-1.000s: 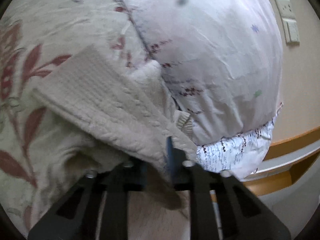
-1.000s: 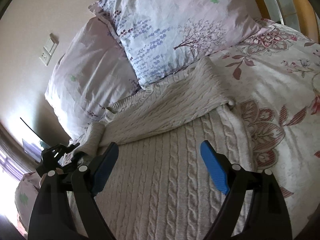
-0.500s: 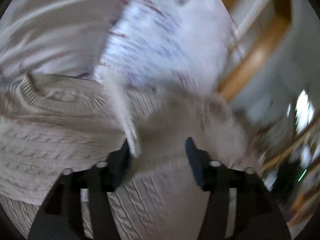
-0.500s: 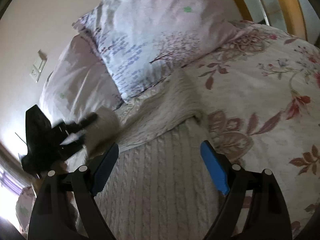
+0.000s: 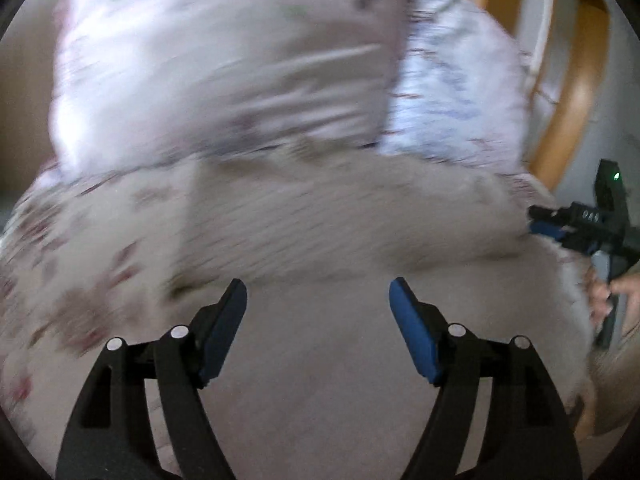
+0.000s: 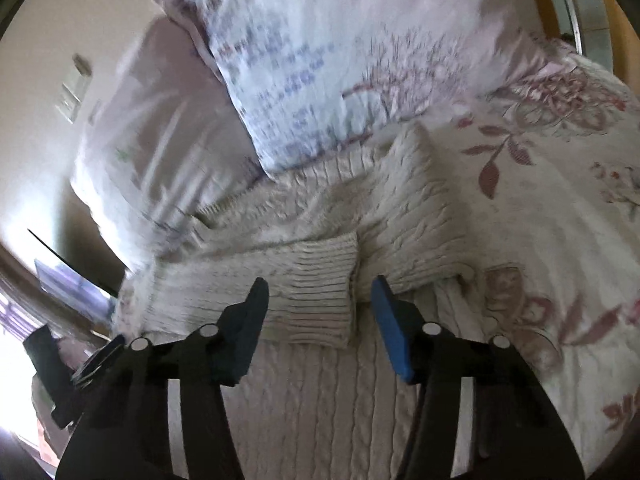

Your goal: Fold small clothes

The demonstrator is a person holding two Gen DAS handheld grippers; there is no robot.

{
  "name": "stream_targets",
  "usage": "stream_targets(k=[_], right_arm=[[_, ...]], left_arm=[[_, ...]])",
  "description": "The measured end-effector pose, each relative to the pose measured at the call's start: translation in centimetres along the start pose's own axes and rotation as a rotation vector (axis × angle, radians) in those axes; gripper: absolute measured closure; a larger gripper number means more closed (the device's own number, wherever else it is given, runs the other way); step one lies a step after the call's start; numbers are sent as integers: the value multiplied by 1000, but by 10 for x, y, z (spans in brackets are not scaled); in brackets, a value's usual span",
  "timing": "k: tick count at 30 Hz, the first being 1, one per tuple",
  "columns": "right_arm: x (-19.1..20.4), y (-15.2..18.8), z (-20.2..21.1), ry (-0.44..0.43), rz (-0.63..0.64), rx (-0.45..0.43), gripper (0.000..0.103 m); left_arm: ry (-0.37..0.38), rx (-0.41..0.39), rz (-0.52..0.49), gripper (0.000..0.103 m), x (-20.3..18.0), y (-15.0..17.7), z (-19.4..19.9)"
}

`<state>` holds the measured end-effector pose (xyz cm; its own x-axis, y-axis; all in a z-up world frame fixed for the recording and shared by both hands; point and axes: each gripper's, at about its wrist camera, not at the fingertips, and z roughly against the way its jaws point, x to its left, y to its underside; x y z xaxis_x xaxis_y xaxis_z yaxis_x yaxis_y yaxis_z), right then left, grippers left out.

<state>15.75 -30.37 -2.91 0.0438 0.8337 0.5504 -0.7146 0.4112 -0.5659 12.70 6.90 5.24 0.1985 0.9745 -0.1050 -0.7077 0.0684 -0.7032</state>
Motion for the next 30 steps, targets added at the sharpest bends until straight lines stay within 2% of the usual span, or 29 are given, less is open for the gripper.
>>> stream_targets(k=[1, 4, 8, 9, 12, 19, 21, 23, 25, 30], right_arm=[[0, 0, -5, 15, 10, 9, 52], [4, 1, -19, 59, 54, 24, 56], [15, 5, -27, 103, 132, 25, 81], [19, 6, -28, 108, 154, 26, 93], [35, 4, -24, 136, 225, -23, 95], [90, -20, 18, 161, 392, -307, 96], [90, -25, 10, 208, 402, -303, 96], [77, -29, -11, 247, 366, -240, 96], [63, -30, -26, 247, 314, -181, 96], [50, -28, -34, 257, 272, -151, 96]], left_arm=[[-36, 11, 20, 30, 14, 10, 5], [-71, 38, 75, 30, 41, 34, 15], [-74, 55, 135, 30, 56, 51, 14], [-66, 56, 150, 30, 59, 54, 14], [-51, 51, 169, 29, 60, 62, 14], [-43, 37, 151, 26, 53, 65, 13], [-40, 32, 151, 26, 53, 65, 13], [-35, 28, 152, 26, 53, 66, 13], [-30, 26, 152, 26, 53, 67, 14], [-18, 24, 154, 25, 54, 67, 14]])
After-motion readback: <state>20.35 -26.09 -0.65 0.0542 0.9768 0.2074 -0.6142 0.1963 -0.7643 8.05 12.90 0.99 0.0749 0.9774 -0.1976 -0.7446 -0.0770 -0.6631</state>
